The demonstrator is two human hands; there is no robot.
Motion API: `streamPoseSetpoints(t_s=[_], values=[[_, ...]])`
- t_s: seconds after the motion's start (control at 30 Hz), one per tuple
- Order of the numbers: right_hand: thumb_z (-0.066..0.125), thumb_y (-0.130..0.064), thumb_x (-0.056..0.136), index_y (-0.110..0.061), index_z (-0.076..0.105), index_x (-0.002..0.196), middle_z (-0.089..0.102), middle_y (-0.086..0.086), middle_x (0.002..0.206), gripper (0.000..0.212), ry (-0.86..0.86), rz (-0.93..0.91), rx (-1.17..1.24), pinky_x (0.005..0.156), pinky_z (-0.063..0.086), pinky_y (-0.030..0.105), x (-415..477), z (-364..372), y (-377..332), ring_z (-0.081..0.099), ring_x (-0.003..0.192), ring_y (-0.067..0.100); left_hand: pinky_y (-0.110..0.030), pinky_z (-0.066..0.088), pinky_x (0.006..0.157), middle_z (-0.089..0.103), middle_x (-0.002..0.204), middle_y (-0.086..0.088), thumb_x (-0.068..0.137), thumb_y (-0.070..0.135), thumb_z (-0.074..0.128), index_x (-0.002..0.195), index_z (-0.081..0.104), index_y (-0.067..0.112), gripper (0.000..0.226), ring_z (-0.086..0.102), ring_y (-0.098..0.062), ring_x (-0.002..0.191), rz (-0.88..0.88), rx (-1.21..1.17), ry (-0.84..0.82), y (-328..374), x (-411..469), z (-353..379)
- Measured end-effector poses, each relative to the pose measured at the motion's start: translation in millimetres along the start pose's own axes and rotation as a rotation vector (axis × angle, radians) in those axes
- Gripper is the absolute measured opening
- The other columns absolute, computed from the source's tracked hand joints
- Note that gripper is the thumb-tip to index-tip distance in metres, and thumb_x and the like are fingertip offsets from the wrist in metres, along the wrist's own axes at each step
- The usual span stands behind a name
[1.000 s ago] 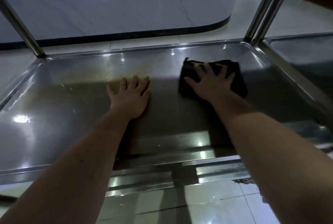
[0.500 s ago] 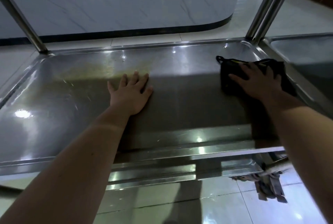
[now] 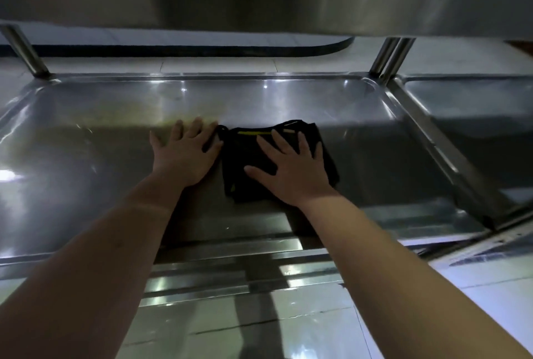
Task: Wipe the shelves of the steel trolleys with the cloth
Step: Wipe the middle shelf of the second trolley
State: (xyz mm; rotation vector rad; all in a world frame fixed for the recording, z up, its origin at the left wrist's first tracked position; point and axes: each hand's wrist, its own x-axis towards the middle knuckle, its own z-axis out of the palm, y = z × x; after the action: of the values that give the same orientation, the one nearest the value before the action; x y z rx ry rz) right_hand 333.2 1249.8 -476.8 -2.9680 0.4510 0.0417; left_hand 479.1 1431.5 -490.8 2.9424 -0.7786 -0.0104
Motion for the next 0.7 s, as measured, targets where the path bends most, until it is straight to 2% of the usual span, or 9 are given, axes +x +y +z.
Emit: streamPoseSetpoints(t_s=[0.1, 0.27, 0.33, 0.4, 0.47, 0.63, 0.7], values=[[0.012, -0.092, 0.073, -0.053, 0.008, 0.150, 0.001, -0.018, 0.163, 0.086, 0.012, 0.103, -0.010, 0.117, -0.007, 0.058, -9, -7, 56, -0.005, 0.150, 0.033, -0.068, -0.004, 0.113, 0.000, 0.164, 0.014, 0.094, 0.069, 0.014, 0.152, 0.003, 0.051, 0.062, -0.001, -0.022, 0.151, 0.004, 0.005, -0.017, 3, 2, -1], [0.008, -0.099, 0.061, -0.053, 0.006, 0.150, -0.001, -0.017, 0.163, 0.100, 0.004, 0.439, -0.006, 0.118, -0.004, 0.058, -33, -28, 170, -0.001, 0.150, 0.033, -0.068, -0.001, 0.112, 0.002, 0.164, 0.013, 0.093, 0.070, 0.016, 0.151, 0.005, 0.051, 0.062, 0.002, -0.024, 0.151, 0.000, 0.012, -0.001, 4, 2, -2], [0.007, -0.099, 0.062, -0.055, 0.003, 0.149, -0.005, -0.017, 0.163, 0.098, -0.033, 0.537, 0.000, 0.118, -0.005, 0.057, -43, -30, 185, -0.003, 0.150, 0.034, -0.069, -0.001, 0.111, 0.002, 0.164, 0.013, 0.092, 0.070, 0.015, 0.151, 0.004, 0.051, 0.063, 0.002, -0.024, 0.151, 0.002, 0.020, -0.006, 5, 3, -1], [0.007, -0.096, 0.068, -0.055, 0.001, 0.149, -0.007, -0.016, 0.163, 0.091, -0.049, 0.591, 0.006, 0.117, -0.006, 0.059, -44, -27, 170, -0.005, 0.149, 0.038, -0.069, -0.001, 0.111, 0.001, 0.164, 0.013, 0.091, 0.071, 0.013, 0.151, 0.003, 0.051, 0.064, 0.001, -0.024, 0.151, -0.005, 0.024, -0.008, 4, 3, 0], [0.009, -0.092, 0.074, -0.054, -0.001, 0.149, -0.008, -0.014, 0.163, 0.085, -0.040, 0.561, 0.006, 0.116, -0.006, 0.062, -37, -22, 130, -0.006, 0.148, 0.042, -0.069, -0.001, 0.112, 0.001, 0.164, 0.013, 0.091, 0.071, 0.012, 0.151, 0.003, 0.051, 0.064, 0.001, -0.024, 0.151, -0.011, 0.022, -0.005, 2, 3, 1], [0.009, -0.089, 0.077, -0.055, -0.006, 0.148, -0.011, -0.014, 0.163, 0.081, -0.039, 0.199, -0.060, 0.110, -0.012, 0.064, -28, 5, -10, -0.013, 0.146, 0.044, -0.069, 0.000, 0.111, 0.001, 0.165, 0.013, 0.094, 0.068, 0.014, 0.151, 0.003, 0.051, 0.061, 0.001, -0.024, 0.151, -0.006, 0.021, -0.001, -2, 3, 2], [0.005, -0.090, 0.074, -0.055, -0.007, 0.148, -0.012, -0.014, 0.162, 0.082, -0.069, 0.108, -0.070, 0.110, -0.015, 0.063, -31, 9, -30, -0.016, 0.146, 0.043, -0.069, 0.001, 0.111, 0.002, 0.165, 0.012, 0.094, 0.066, 0.013, 0.152, 0.004, 0.050, 0.061, 0.001, -0.024, 0.151, 0.000, 0.020, 0.003, -3, 1, 1]])
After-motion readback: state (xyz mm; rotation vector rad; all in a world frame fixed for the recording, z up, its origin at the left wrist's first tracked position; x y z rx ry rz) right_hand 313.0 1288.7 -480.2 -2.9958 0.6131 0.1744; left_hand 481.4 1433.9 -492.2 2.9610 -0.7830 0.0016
